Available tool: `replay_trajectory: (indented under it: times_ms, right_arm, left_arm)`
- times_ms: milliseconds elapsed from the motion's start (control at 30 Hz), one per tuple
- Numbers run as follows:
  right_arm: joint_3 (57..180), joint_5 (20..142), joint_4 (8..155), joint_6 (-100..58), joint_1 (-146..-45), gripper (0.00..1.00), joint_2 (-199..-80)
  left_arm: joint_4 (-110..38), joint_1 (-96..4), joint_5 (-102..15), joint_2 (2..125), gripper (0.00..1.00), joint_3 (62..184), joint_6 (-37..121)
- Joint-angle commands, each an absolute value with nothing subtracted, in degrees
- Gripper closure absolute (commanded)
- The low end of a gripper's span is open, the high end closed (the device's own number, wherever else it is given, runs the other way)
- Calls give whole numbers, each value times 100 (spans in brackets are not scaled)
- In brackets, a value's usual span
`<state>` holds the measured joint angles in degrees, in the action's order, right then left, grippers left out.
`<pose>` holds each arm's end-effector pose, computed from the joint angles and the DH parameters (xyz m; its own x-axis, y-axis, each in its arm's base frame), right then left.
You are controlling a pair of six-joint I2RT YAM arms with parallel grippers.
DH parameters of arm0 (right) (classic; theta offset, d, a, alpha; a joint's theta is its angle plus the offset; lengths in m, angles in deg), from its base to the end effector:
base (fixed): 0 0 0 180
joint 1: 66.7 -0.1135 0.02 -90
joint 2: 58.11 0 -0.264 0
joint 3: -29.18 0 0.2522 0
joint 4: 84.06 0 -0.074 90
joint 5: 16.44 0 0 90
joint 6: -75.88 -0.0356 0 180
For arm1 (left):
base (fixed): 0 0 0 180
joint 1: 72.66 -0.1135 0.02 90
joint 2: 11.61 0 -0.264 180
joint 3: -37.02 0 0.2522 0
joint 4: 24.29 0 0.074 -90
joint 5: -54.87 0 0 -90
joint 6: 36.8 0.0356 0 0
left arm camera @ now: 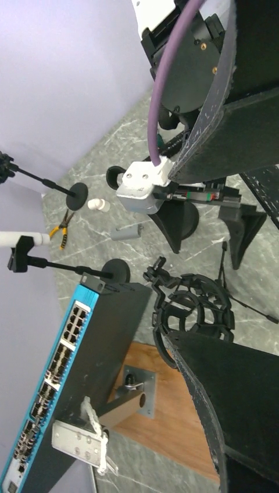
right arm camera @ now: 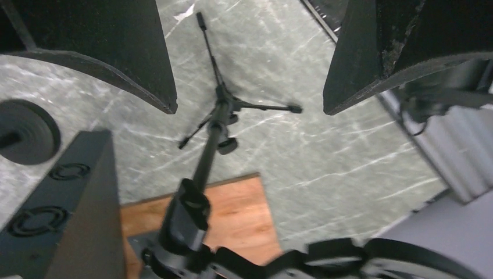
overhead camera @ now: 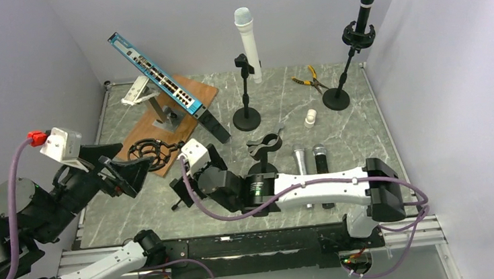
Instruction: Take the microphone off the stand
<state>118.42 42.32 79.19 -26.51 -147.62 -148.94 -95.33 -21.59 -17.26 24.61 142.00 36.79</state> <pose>0.0774 0.3674 0.3376 -0.2130 -0.1702 -0.9621 -0.7381 0.6732 0.0443 0.0124 0.0021 0.5003 -0.1787 -0.2067 -0.9620 0.5183 0.8112 -0.2706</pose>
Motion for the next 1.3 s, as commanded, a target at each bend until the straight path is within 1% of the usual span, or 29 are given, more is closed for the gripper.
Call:
replay_trajectory:
  times_ms: [0, 100, 167, 433, 500, 600, 667, 733, 800, 900, 933, 1067, 1200, 1267]
  right_arm:
    - [12179, 3020, 8248, -2524, -14732, 4, -15042]
    - [12124, 3186, 8595, -2214, -14744, 13, -15183]
    - [12047, 3228, 8909, -2138, -14713, 16, -15273]
    - [11799, 3373, 10113, -1944, -14456, 24, -15668]
    - [11653, 3373, 10607, -1769, -14428, 33, -15763]
    - [11569, 3291, 11163, -1497, -14386, 52, -15931]
    - [11501, 3296, 11437, -1331, -14342, 56, -15999]
    - [11335, 3550, 11679, -1228, -14255, 61, -15981]
    - [11204, 3976, 11773, -1192, -14165, 67, -15927]
    - [11043, 4663, 11779, -1152, -13998, 78, -15817]
    - [10984, 5033, 11768, -1137, -13937, 79, -15776]
    - [10843, 6972, 11445, -960, -13561, 83, -15609]
    - [10797, 9454, 11017, -813, -12967, 92, -15543]
    - [10885, 10394, 10792, -684, -12715, 96, -15602]
  left_arm:
    - [-9715, -2175, -1508, 2333, 1, 14232, 3590]
    - [-9725, -2173, -1386, 2291, 1, 14197, 3635]
    - [-9738, -2176, -1319, 2275, 1, 14178, 3655]
    - [-9791, -2176, -1310, 2184, 1, 14004, 3569]
    - [-9849, -2172, -1308, 2164, 1, 13999, 3534]
    - [-9965, -2172, -1292, 2136, 1, 14022, 3490]
    - [-10041, -2175, -1288, 2120, 1, 14052, 3444]
    - [-10093, -2173, -1297, 2087, 1, 14086, 3392]
    - [-10115, -2175, -1303, 2048, 1, 14059, 3359]
    - [-10067, -2170, -1304, 1989, 1, 13948, 3319]
    - [-10056, -2169, -1311, 1987, 1, 13925, 3302]
    - [-10020, -2174, -1365, 2057, 1, 13862, 3283]
    - [-9909, -2176, -1492, 2152, 1, 13723, 3272]
    - [-9854, -2176, -1536, 2192, 1, 13636, 3263]
